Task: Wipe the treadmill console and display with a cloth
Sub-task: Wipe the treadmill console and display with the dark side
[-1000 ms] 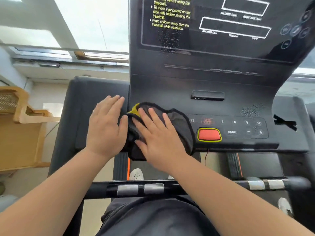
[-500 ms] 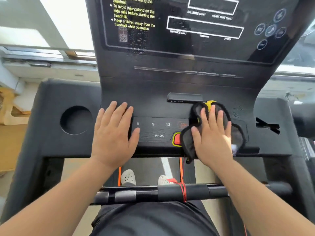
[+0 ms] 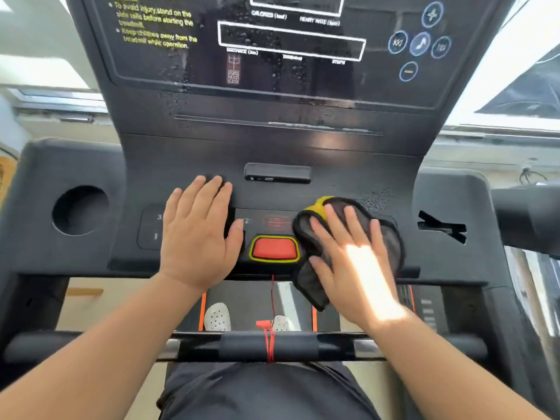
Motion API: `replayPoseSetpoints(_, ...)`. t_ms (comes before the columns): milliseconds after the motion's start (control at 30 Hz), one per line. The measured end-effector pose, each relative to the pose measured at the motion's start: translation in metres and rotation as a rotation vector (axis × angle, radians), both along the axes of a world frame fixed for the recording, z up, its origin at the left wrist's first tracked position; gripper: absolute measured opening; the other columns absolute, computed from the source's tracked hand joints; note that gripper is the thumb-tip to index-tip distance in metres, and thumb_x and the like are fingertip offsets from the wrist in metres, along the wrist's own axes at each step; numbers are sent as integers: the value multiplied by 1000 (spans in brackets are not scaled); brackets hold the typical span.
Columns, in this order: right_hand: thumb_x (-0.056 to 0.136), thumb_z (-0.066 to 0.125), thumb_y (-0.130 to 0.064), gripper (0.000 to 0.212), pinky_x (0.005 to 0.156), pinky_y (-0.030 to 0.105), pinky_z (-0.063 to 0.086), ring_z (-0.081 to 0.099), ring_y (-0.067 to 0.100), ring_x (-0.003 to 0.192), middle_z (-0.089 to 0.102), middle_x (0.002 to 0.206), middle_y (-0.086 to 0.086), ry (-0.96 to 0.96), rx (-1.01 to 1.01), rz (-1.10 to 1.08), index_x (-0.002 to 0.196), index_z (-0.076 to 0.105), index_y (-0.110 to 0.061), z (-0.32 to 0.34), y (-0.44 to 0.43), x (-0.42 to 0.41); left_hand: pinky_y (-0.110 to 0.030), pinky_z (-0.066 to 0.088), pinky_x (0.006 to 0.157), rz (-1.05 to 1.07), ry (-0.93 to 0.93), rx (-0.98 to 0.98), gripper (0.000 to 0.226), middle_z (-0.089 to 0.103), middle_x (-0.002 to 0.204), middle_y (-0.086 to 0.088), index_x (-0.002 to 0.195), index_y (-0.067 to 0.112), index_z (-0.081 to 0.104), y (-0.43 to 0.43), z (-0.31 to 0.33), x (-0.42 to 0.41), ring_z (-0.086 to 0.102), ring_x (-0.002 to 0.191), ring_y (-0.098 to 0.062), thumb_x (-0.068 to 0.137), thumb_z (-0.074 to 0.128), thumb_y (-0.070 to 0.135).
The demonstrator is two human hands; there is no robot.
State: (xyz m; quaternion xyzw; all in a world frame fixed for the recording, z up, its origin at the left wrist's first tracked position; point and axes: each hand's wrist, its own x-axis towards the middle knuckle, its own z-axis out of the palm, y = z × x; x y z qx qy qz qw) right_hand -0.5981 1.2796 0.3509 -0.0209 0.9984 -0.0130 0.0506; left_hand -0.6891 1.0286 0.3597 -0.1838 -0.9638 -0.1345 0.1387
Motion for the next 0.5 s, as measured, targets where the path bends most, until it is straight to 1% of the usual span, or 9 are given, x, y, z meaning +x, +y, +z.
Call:
replayPoseSetpoints(67, 96, 35, -54, 68, 121, 67, 19, 25, 37, 155, 30, 168, 5, -3, 70, -103, 156, 42, -24, -1, 31, 9, -55, 29, 116, 5, -5, -9, 59, 56, 145, -16, 139, 3, 56, 11, -2, 1, 46, 138, -39, 94, 44, 39)
replayPoseSetpoints(100, 96, 34, -58, 72, 122, 68, 15, 20, 39, 157, 25, 170, 7, -7, 78, -155, 158, 38, -22, -1, 45, 11, -55, 28, 116, 11, -11, -15, 60, 55, 146, -16, 140, 3, 56, 15, -3, 2, 46, 139, -38, 93, 43, 39)
replayPoseSetpoints(200, 91, 22, -79, 96, 123, 66, 3, 0, 41, 158, 0, 174, 10, -54, 36, -264, 165, 14, -18, 4, 73, -6, -56, 29, 115, 36, -12, -10, 62, 52, 148, -17, 141, 2, 54, 19, -6, 2, 45, 139, -39, 92, 42, 40)
replayPoseSetpoints(267, 86, 16, -87, 105, 125, 64, 1, -7, 42, 158, -10, 173, 13, -71, 33, -276, 165, 5, -18, 8, 76, -28, -57, 32, 113, 32, 11, -2, 62, 53, 147, -17, 140, 1, 54, 18, -7, 2, 47, 137, -40, 92, 43, 39)
replayPoseSetpoints(300, 87, 15, -87, 106, 125, 64, 2, -7, 44, 157, -10, 173, 15, -58, 39, -251, 165, 6, -17, 10, 72, -38, -58, 34, 112, 27, 21, 0, 61, 54, 147, -17, 139, 1, 55, 17, -8, 1, 47, 136, -41, 92, 43, 38)
replayPoseSetpoints(367, 90, 19, -81, 99, 125, 63, 4, -6, 46, 157, -6, 173, 16, -27, 38, -154, 165, 12, -16, 12, 58, -52, -58, 35, 111, 27, 27, -1, 60, 54, 146, -18, 139, 1, 55, 17, -8, 1, 48, 135, -41, 92, 43, 38)
replayPoseSetpoints(433, 94, 20, -74, 88, 126, 60, 2, -8, 42, 158, -4, 174, 10, -33, 11, -28, 164, 17, -21, 10, 44, -53, -58, 35, 110, 23, 28, -13, 60, 55, 145, -18, 138, 1, 56, 18, -8, 2, 49, 134, -41, 92, 42, 37)
replayPoseSetpoints(467, 95, 20, -70, 82, 127, 59, 3, -5, 39, 159, 0, 174, 5, -29, -2, 43, 164, 21, -24, 9, 40, -48, -57, 35, 110, 18, 29, -20, 59, 55, 145, -18, 137, 1, 56, 18, -8, 2, 49, 133, -42, 93, 42, 37)
replayPoseSetpoints(500, 97, 23, -66, 76, 127, 58, 8, 2, 36, 160, 8, 174, 2, -13, -13, 117, 162, 28, -26, 8, 40, -39, -57, 34, 110, 13, 31, -25, 59, 55, 145, -18, 137, 1, 56, 18, -8, 1, 50, 133, -42, 93, 42, 37)
